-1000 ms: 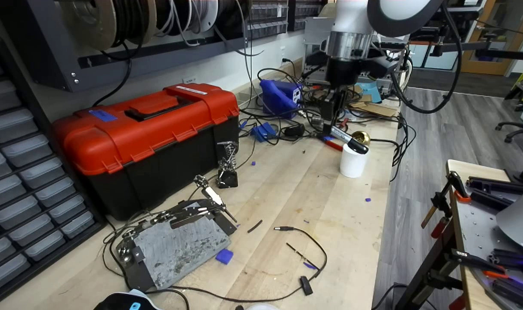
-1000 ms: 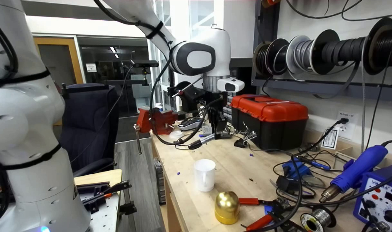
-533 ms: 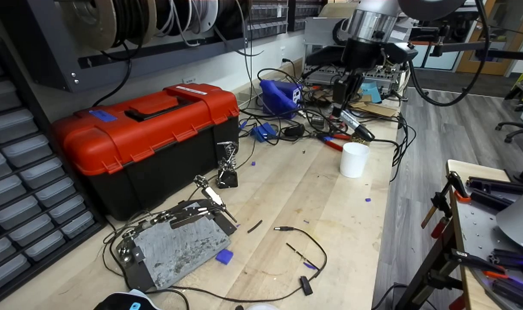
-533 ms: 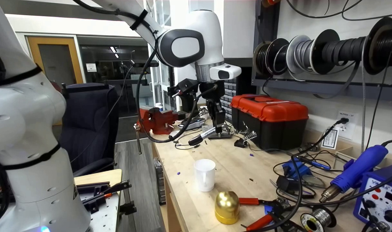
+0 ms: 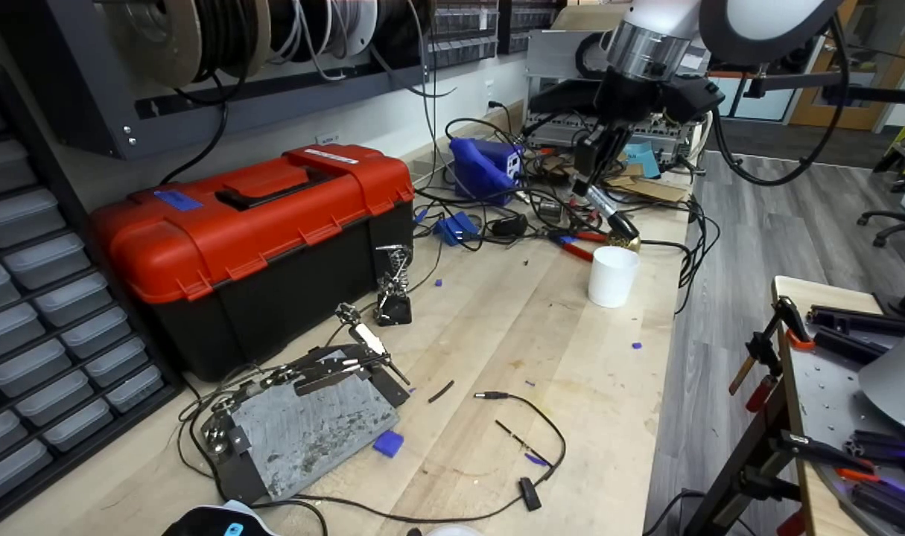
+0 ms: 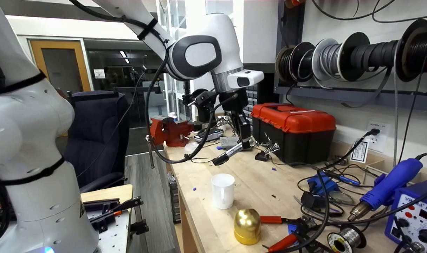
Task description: Place the marker in the mug
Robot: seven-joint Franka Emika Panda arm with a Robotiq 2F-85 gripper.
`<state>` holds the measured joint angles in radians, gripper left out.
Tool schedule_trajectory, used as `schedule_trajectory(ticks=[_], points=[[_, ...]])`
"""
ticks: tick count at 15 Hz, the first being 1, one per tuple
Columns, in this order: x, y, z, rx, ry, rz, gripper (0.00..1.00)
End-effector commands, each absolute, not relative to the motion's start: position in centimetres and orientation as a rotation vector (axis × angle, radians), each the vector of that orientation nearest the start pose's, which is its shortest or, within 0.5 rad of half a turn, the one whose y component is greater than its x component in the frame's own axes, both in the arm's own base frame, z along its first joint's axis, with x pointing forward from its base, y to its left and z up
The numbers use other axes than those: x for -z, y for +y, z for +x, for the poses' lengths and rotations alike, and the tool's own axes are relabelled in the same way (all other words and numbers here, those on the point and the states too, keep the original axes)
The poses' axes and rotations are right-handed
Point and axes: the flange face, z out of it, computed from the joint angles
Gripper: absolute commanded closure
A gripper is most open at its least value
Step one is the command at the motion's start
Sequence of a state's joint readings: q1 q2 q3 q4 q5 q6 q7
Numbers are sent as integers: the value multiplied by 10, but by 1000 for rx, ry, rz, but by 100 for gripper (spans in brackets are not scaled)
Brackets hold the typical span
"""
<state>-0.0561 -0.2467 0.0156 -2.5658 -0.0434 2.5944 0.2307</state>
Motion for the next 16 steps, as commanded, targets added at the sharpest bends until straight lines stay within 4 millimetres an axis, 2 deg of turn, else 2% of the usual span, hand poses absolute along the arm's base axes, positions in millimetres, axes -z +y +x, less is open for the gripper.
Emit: schedule_trajectory(ticks=[1, 9, 16], points=[[-374, -29, 455, 478, 440, -3108, 96], [-352, -20, 467, 552, 553, -3130, 96], [-331, -1, 457, 614, 680, -3156, 96]])
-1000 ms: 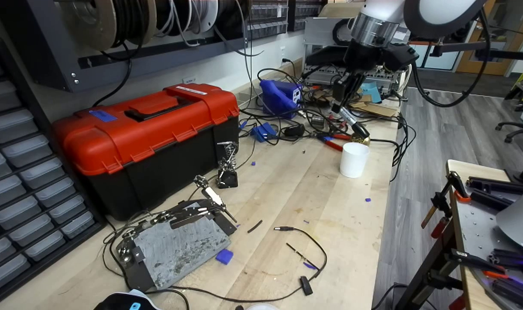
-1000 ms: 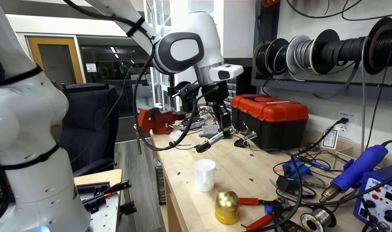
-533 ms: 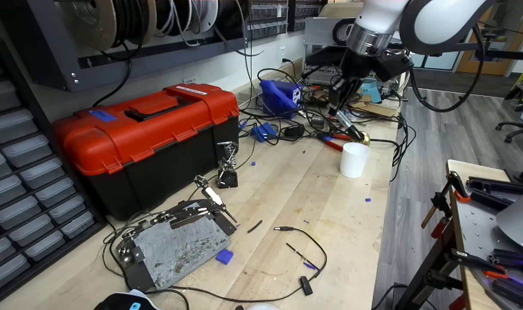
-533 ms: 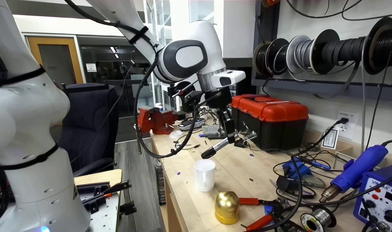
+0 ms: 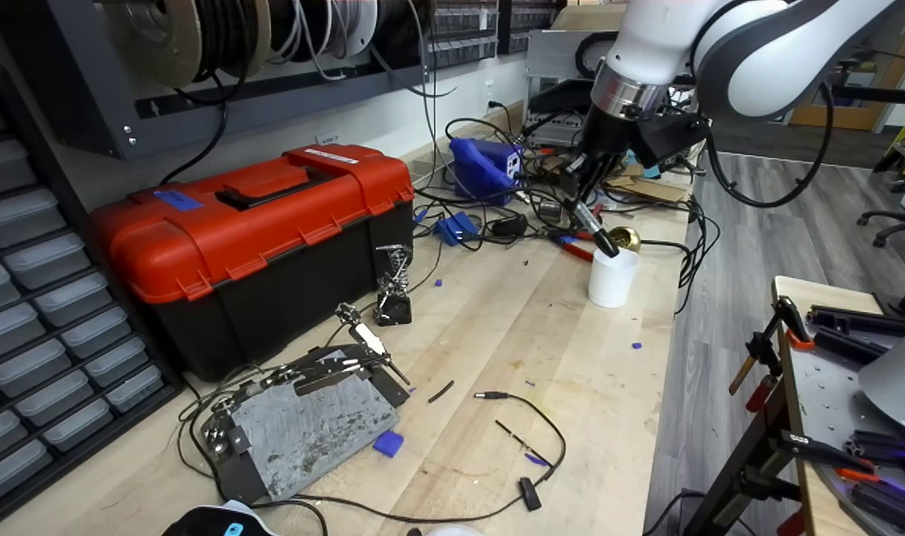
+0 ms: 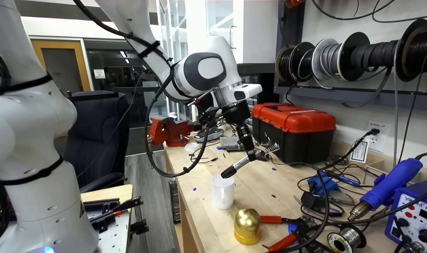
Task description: Place the marker in the mug
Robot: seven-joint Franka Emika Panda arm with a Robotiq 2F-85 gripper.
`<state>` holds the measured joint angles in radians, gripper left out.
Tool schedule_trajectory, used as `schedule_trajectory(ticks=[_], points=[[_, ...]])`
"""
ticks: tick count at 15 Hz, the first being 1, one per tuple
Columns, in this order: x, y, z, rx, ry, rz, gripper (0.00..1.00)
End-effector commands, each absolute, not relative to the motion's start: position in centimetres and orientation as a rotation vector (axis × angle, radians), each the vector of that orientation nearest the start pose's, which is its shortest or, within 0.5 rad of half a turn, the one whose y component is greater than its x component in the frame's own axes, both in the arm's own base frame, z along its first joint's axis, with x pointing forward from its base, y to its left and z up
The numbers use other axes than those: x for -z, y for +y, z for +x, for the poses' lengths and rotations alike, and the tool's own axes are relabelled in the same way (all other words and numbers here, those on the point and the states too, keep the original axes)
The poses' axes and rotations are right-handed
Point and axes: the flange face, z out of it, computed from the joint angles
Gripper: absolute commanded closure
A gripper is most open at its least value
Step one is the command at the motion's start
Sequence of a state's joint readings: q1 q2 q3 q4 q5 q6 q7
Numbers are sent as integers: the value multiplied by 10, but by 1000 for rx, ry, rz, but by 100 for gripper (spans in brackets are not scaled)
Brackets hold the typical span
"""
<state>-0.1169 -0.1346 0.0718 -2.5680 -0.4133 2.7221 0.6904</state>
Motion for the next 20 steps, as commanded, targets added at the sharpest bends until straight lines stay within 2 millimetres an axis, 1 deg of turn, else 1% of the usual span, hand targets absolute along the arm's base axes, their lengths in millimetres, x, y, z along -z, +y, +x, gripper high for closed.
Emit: schedule_trajectory(ticks=[1, 5, 6, 7, 8, 9, 10, 11, 20], points=[[-326, 3, 455, 621, 699, -3162, 96], [-307, 16, 445, 627, 765, -3180, 96], [-302, 20, 442, 619, 774, -3189, 59], [-298, 23, 439, 618, 793, -3195, 58], [-304, 19, 448, 591, 752, -3209, 77], [-300, 21, 445, 589, 762, -3212, 70], [-298, 23, 444, 587, 768, -3212, 62], [-297, 23, 443, 586, 770, -3212, 59], [-297, 23, 443, 586, 773, -3211, 58]])
